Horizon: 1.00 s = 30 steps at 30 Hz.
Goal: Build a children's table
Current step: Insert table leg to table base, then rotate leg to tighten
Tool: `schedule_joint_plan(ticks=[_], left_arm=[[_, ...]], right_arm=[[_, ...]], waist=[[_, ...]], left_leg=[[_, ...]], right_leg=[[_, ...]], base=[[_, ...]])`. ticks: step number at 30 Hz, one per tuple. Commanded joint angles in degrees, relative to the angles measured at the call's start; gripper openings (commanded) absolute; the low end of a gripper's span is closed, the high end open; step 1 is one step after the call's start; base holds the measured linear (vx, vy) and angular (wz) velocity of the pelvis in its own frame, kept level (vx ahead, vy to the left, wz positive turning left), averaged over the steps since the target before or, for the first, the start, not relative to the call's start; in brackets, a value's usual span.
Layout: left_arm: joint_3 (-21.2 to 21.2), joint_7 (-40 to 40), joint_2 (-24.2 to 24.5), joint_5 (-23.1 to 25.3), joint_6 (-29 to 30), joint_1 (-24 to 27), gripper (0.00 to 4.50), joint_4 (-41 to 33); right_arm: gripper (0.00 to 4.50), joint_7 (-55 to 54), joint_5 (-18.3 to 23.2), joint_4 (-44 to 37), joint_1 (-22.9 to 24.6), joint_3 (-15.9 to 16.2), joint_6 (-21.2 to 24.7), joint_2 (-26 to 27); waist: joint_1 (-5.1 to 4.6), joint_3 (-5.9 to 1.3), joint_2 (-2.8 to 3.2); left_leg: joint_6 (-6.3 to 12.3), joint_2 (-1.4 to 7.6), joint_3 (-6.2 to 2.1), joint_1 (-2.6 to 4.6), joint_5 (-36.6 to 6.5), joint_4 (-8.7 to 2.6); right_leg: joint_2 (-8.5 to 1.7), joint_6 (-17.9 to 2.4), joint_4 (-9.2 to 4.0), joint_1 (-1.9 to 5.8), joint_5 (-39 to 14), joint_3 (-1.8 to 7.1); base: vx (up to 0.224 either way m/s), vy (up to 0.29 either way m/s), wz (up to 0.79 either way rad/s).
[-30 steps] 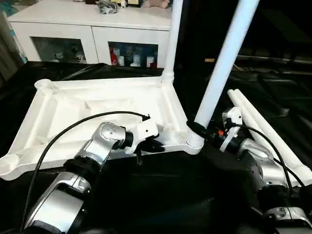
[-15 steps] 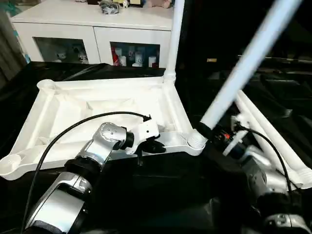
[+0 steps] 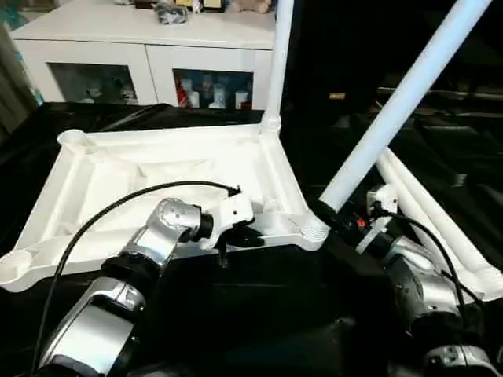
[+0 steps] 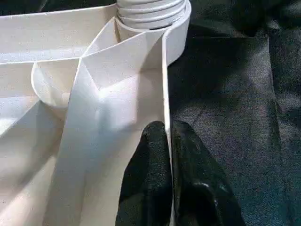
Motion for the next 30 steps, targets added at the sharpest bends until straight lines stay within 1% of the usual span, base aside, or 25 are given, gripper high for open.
schedule_joint_plan(ticks=[1,2,3,4,5,6,7,8,9,10,11,12,13,14,16,19,23,24,25,26,27,28,29,30], left_arm=[[1.08,1.57,1.27,0.46,-0.72,-1.88,0.00,-0.49],[1.02,1.50,1.34,0.45,-0.76,-1.82,0.00,-0.61],[0.97,1.46,1.37,0.46,-0.78,-1.79,0.00,-0.68],[0.91,1.40,1.40,0.47,-0.80,-1.77,0.00,-0.76],[0.90,1.40,1.40,0.47,-0.80,-1.77,0.00,-0.76],[0.84,1.25,1.46,0.46,-0.79,-1.67,0.00,-0.94],[0.82,1.19,1.49,0.45,-0.78,-1.63,0.00,-1.01],[0.77,1.01,1.56,0.43,-0.76,-1.51,0.00,-1.17],[0.71,0.89,1.62,0.44,-0.79,-1.44,0.00,-1.24],[0.65,0.81,1.67,0.47,-0.85,-1.39,0.00,-1.25],[0.60,0.75,1.69,0.50,-0.89,-1.35,0.00,-1.27],[0.58,0.72,1.69,0.52,-0.92,-1.33,0.00,-1.26],[0.55,0.73,1.65,0.53,-0.97,-1.40,0.00,-1.14],[0.54,0.73,1.64,0.53,-0.98,-1.42,0.00,-1.12],[0.49,0.67,1.54,0.51,-1.06,-1.66,0.00,-0.85],[0.39,0.23,1.35,0.38,-1.37,-1.99,0.00,-0.59],[0.22,-1.42,1.27,-0.23,-1.64,-2.01,0.00,-1.12],[0.00,-3.96,1.63,-1.07,-1.57,-1.56,0.00,-2.26],[-0.15,-5.24,1.87,-1.45,-1.49,-1.28,0.00,-2.88],[-0.69,-8.71,2.64,-2.46,-1.27,-0.34,0.00,-4.84],[-0.95,-10.33,3.00,-2.97,-1.09,0.14,0.00,-5.82],[-1.40,-11.93,3.59,-3.30,-0.37,0.71,0.00,-7.20],[-1.71,-12.92,3.98,-3.48,0.17,1.09,0.00,-8.12],[-2.16,-14.08,4.57,-3.59,0.57,1.58,0.00,-9.27]], right_arm=[[1.87,0.47,-9.42,8.86,4.31,5.76,3.20,-1.17],[1.87,2.01,-10.80,10.76,3.21,7.61,3.13,-1.78],[1.87,2.30,-11.44,11.68,2.68,8.26,2.88,-1.96],[1.87,2.36,-12.19,12.99,1.87,9.00,2.40,-2.11],[1.87,2.36,-12.24,13.06,1.82,9.04,2.37,-2.12],[1.87,2.38,-12.75,13.49,0.94,9.75,2.50,-2.14],[1.87,2.40,-12.92,13.56,0.74,9.97,2.49,-2.17],[1.87,2.44,-13.34,13.62,0.30,10.52,2.44,-2.27],[1.87,2.57,-13.54,13.75,0.01,10.82,2.28,-2.28],[1.87,2.61,-13.63,13.68,-0.23,11.00,2.25,-2.24],[1.87,2.74,-13.68,13.55,-0.46,11.16,2.29,-2.20],[1.87,3.00,-13.80,13.69,-0.73,11.22,2.20,-2.16],[1.87,3.61,-13.64,12.76,-0.94,11.37,2.82,-2.32],[1.87,3.72,-13.62,12.66,-0.99,11.40,2.89,-2.36],[1.87,4.05,-13.52,11.76,-1.13,11.53,3.62,-2.58],[1.87,3.77,-14.01,11.66,-1.59,11.44,4.17,-2.71],[1.87,4.36,-14.09,11.39,-1.70,11.48,4.47,-2.94],[1.87,5.94,-13.56,9.73,-1.16,11.75,5.23,-3.28],[1.87,6.88,-13.22,8.77,-0.81,11.90,5.55,-3.48],[1.87,9.05,-12.44,6.39,0.09,12.35,6.69,-4.08],[1.87,9.87,-12.19,5.44,0.46,12.57,7.14,-4.39],[1.87,10.66,-12.13,4.72,0.78,12.89,7.33,-4.75],[1.87,11.17,-12.11,4.28,0.99,13.10,7.39,-4.99],[1.87,11.80,-12.18,3.90,1.24,13.42,7.39,-5.32]], waist=[[-0.08,-1.27,0.28],[-0.11,-1.24,0.03],[-0.22,-1.25,0.00],[-0.37,-1.19,0.19],[-0.44,-1.11,0.13],[-0.40,-1.11,0.24],[-0.43,-1.14,0.15],[-0.51,-1.17,0.22],[-0.61,-1.24,0.35],[-0.55,-1.31,0.45],[-0.55,-1.31,0.45],[-0.64,-1.55,0.43],[-0.60,-1.60,0.48],[-0.59,-1.43,0.41],[-0.50,-1.36,0.38],[-0.45,-1.29,0.36],[-0.34,-1.26,0.37],[-0.29,-1.27,0.33],[-0.20,-1.33,0.31],[-0.01,-1.42,0.40],[0.18,-1.62,0.44],[0.13,-1.76,0.48],[0.16,-1.94,0.38],[0.21,-2.17,0.39]], left_leg=[[-1.08,4.66,-2.94,1.14,-24.80,-4.86],[-1.22,4.67,-3.04,1.09,-25.17,-4.91],[-1.40,4.66,-3.06,1.04,-25.76,-4.95],[-1.68,4.59,-3.29,0.93,-26.51,-5.02],[-1.80,4.61,-3.31,0.87,-27.17,-5.05],[-2.10,4.56,-3.49,1.16,-28.19,-5.06],[-2.18,4.58,-3.50,1.32,-28.76,-5.02],[-2.35,4.55,-3.65,1.39,-29.47,-5.03],[-2.64,4.65,-3.71,1.42,-29.92,-5.19],[-2.74,4.72,-3.70,1.47,-30.14,-5.38],[-2.74,4.72,-3.70,1.47,-30.14,-5.38],[-2.93,4.79,-3.56,1.25,-29.26,-5.68],[-2.94,4.81,-3.45,1.20,-28.78,-5.71],[-2.83,4.67,-3.06,1.37,-28.96,-5.58],[-2.54,4.55,-2.96,1.62,-29.25,-5.36],[-2.21,4.57,-3.07,1.64,-28.88,-5.38],[-2.07,4.59,-3.06,1.88,-28.94,-5.37],[-2.12,4.67,-3.03,1.92,-28.96,-5.40],[-2.03,4.70,-3.02,1.86,-28.56,-5.49],[-1.94,4.86,-2.89,1.66,-27.48,-5.61],[-1.81,5.04,-2.69,1.41,-25.65,-5.67],[-1.59,4.96,-2.40,1.17,-23.99,-5.57],[-1.45,5.00,-2.35,1.09,-22.71,-5.55],[-0.69,4.89,-2.13,0.80,-19.47,-5.30]], right_leg=[[-6.87,-9.53,-6.54,-0.23,-29.34,3.58],[-6.85,-9.23,-6.50,-0.25,-30.03,3.52],[-6.87,-8.89,-6.59,-0.24,-30.74,3.46],[-6.94,-8.45,-6.61,-0.20,-31.90,3.39],[-7.01,-8.03,-6.77,-0.26,-32.94,3.37],[-7.03,-7.28,-6.95,-0.44,-34.73,3.34],[-7.08,-7.11,-7.09,-0.60,-35.30,3.38],[-7.01,-6.94,-7.10,-0.63,-35.67,3.31],[-6.92,-7.15,-7.09,-0.61,-34.53,3.26],[-6.71,-7.56,-6.98,-0.49,-32.12,3.22],[-6.71,-7.56,-6.98,-0.49,-32.12,3.22],[-6.44,-8.84,-6.54,-0.08,-26.87,3.13],[-6.43,-9.36,-6.43,-0.02,-25.19,3.16],[-6.30,-10.24,-6.40,-0.25,-23.71,3.24],[-6.49,-10.14,-6.63,-0.34,-25.79,3.30],[-6.63,-9.23,-6.92,-0.27,-28.37,3.28],[-6.58,-8.83,-7.07,-0.45,-29.44,3.32],[-6.50,-9.04,-7.01,-0.47,-28.69,3.33],[-6.42,-9.10,-6.95,-0.29,-27.97,3.35],[-6.27,-9.53,-6.63,-0.09,-25.45,3.40],[-6.15,-10.51,-6.11,0.20,-21.14,3.43],[-5.95,-11.71,-5.57,0.38,-17.15,3.38],[-5.93,-12.25,-5.24,0.64,-14.91,3.34],[-5.95,-13.28,-4.74,1.04,-10.26,3.23]], base=[[0.000,0.000,0.00],[0.000,0.000,0.00],[0.000,0.000,0.00],[0.000,0.000,0.00],[0.000,0.000,0.00],[0.000,0.000,0.00],[0.000,0.000,0.00],[0.000,0.000,0.00],[0.000,0.000,0.00],[0.000,0.000,0.00],[0.000,0.000,0.00],[0.000,0.000,0.00],[0.000,0.000,0.00],[0.000,0.000,0.00],[0.000,0.000,0.00],[0.000,0.000,0.00],[0.000,0.000,0.00],[0.000,0.000,0.00],[0.000,0.000,0.00],[0.000,0.000,0.00],[0.000,0.000,0.00],[0.062,-0.005,-0.02],[0.062,-0.005,-0.02],[0.083,-0.012,-0.03]])
